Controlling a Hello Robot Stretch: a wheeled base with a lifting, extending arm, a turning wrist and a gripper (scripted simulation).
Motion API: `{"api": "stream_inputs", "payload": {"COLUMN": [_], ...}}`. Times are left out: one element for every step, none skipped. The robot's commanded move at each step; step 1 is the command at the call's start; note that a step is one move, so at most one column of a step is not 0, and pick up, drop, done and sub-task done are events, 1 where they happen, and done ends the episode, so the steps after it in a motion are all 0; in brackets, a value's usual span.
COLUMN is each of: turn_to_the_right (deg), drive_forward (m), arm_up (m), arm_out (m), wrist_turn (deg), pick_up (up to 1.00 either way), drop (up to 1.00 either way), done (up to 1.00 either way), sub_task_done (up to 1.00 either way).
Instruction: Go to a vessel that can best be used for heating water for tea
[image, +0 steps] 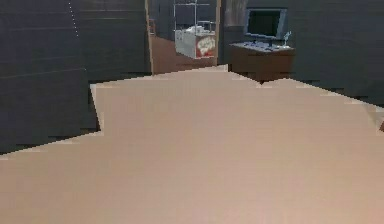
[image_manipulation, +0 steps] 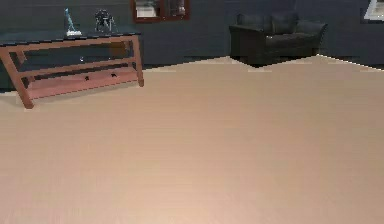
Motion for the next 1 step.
{"api": "stream_inputs", "payload": {"turn_to_the_right": [-3.0], "drive_forward": [0.00], "arm_up": [0.00], "arm_out": [0.00], "wrist_turn": [0.0], "pick_up": [0.00], "drop": [0.00], "done": [0.00], "sub_task_done": [0.00]}}
